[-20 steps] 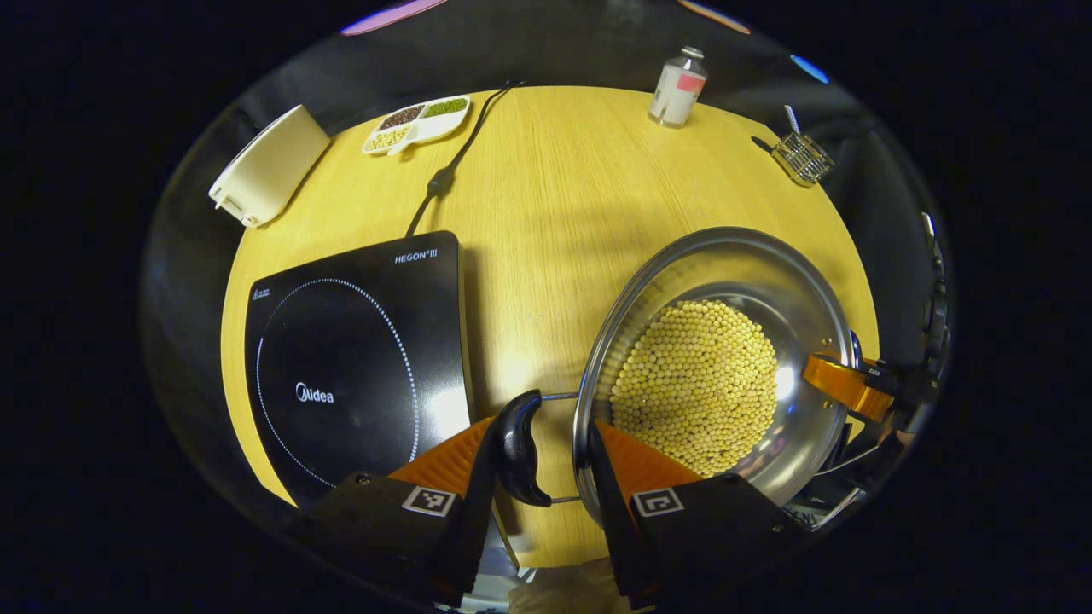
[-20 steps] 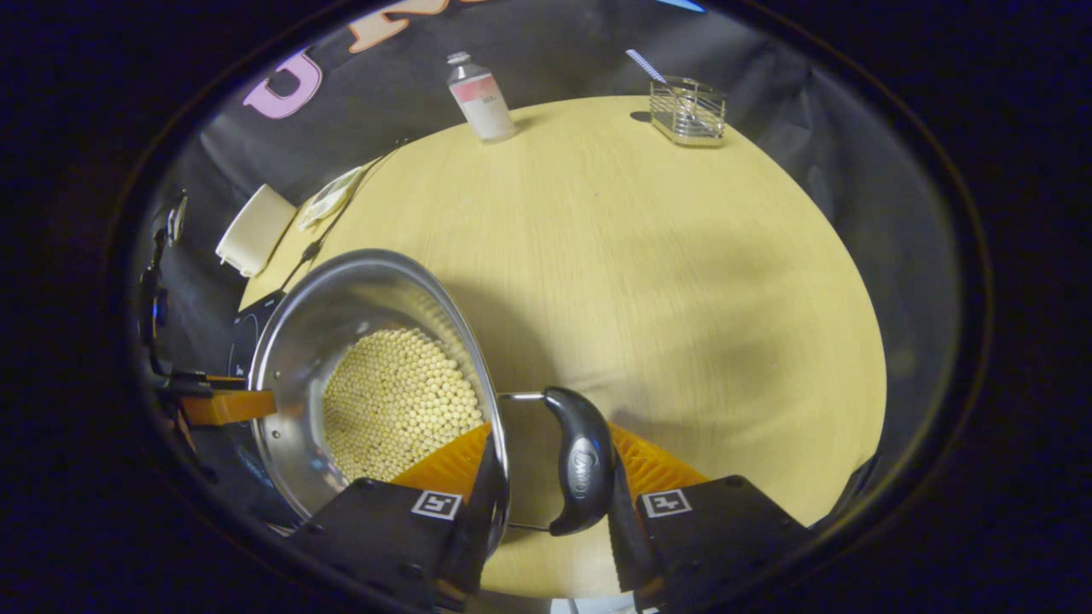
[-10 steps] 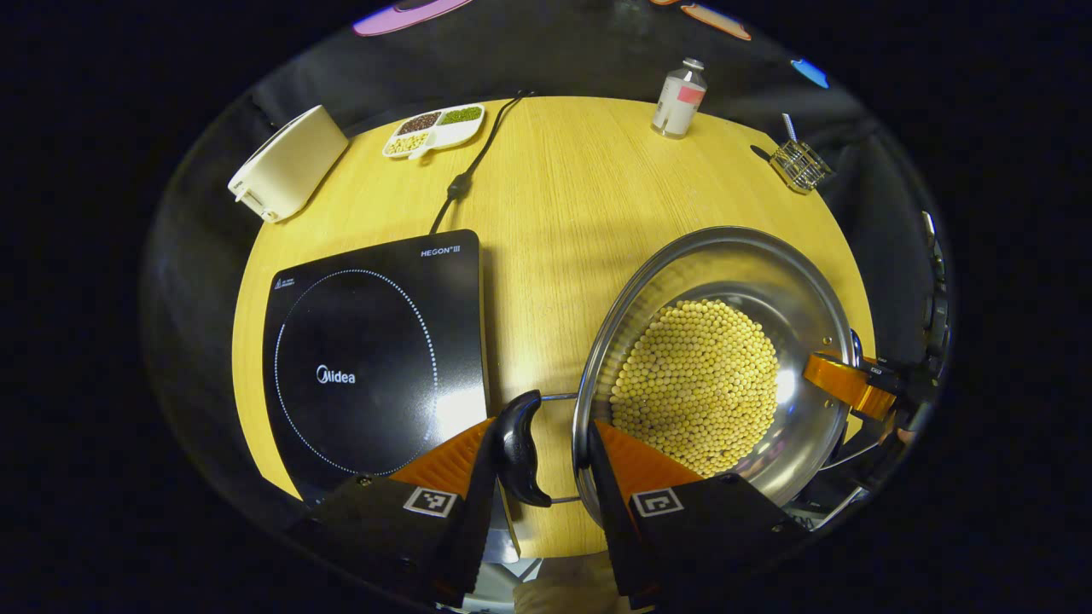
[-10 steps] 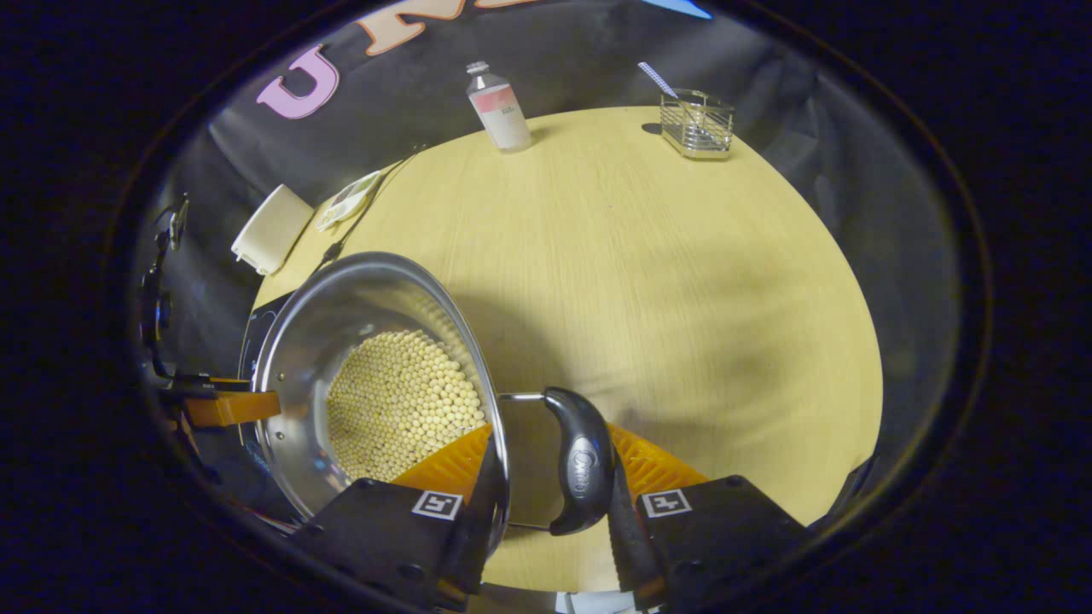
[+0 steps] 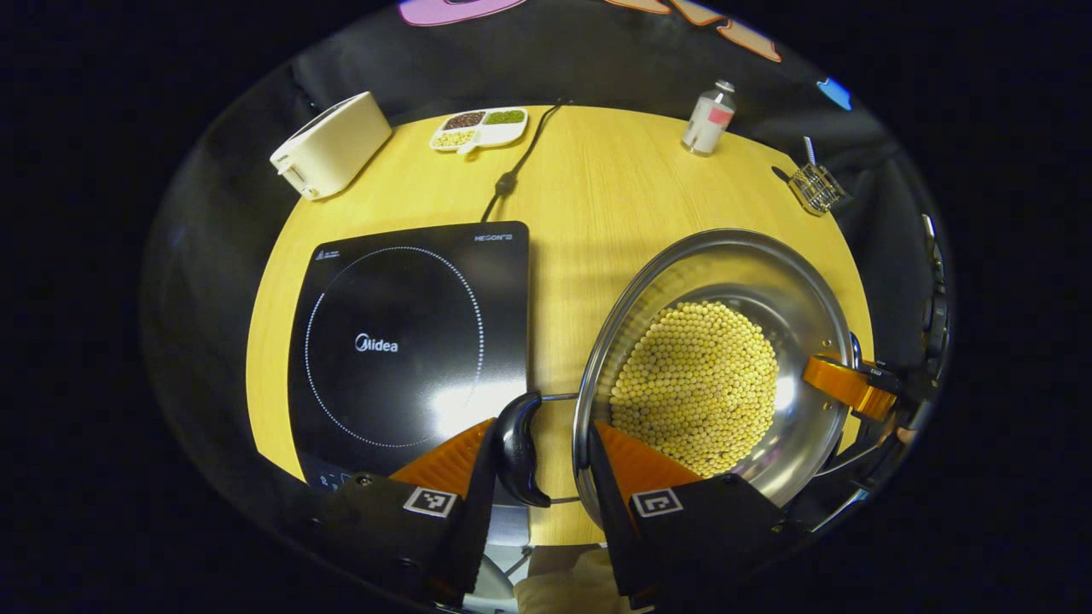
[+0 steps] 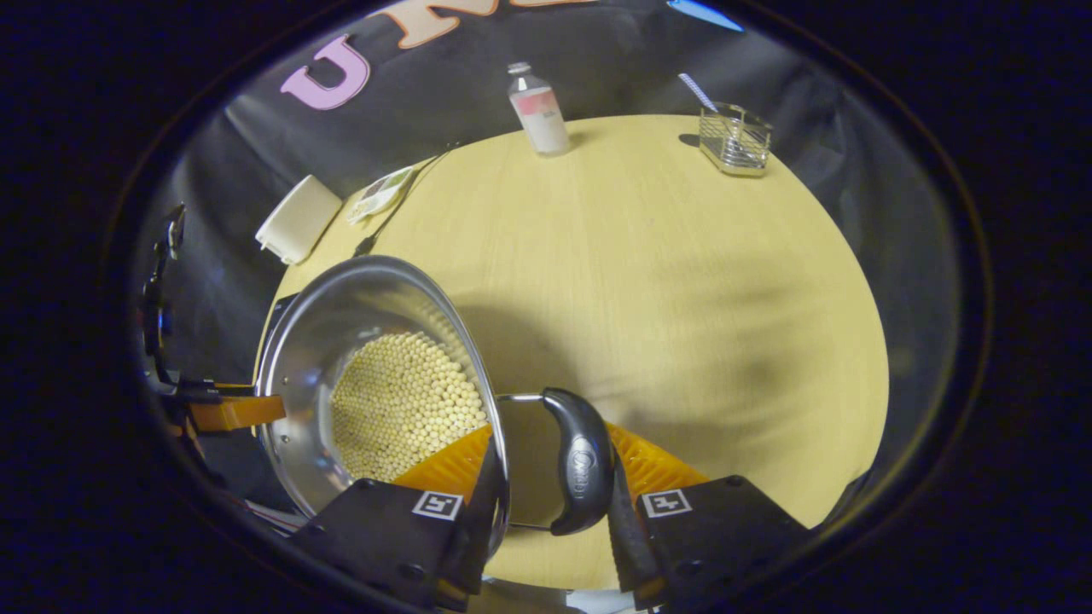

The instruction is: First push the handle of the pot to place it horizontally, then grasp the pot with both hands and set it on the induction cooktop.

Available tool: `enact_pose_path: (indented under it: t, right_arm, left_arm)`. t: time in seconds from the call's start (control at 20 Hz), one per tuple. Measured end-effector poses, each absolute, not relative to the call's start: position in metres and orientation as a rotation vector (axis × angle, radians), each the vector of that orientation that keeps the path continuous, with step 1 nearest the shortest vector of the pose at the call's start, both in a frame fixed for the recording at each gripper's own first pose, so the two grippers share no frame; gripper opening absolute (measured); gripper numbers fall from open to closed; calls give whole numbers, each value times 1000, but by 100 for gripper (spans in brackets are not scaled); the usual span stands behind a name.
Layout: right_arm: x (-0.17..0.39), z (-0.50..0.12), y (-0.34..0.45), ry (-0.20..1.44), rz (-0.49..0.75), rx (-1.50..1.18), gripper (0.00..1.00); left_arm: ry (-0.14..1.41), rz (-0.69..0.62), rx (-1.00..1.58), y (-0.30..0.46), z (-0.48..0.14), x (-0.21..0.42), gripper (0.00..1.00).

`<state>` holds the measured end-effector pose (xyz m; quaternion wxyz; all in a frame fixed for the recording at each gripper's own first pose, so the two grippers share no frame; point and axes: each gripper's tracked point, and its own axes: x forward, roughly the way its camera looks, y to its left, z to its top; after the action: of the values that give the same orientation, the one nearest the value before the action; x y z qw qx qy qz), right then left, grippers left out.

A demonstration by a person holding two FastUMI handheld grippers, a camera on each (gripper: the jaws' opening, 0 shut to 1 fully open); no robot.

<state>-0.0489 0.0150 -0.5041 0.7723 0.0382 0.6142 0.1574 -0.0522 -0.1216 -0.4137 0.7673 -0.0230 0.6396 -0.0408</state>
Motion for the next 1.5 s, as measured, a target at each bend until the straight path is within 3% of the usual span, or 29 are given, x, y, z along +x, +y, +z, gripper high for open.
enact_pose_path:
  t: [0.45,0.5,0.55,0.95,1.5]
  right_arm:
    - [-51,-487,77,1308,314,101,55]
    - [-53,-485,86,1308,300,110,67]
    - [-56,-483,95,1308,286,118,55]
    - [-76,-476,171,1313,212,138,56]
    - [-79,-477,257,1334,238,125,56]
  left_arm:
    - [1371,-128,-51,-60,-411,-30,61]
    - [1376,-140,-47,-50,-411,-28,60]
    - [1375,-155,-44,-41,-412,-25,60]
    - [1389,-228,-16,37,-420,-2,60]
    - [1402,-208,-31,121,-430,11,60]
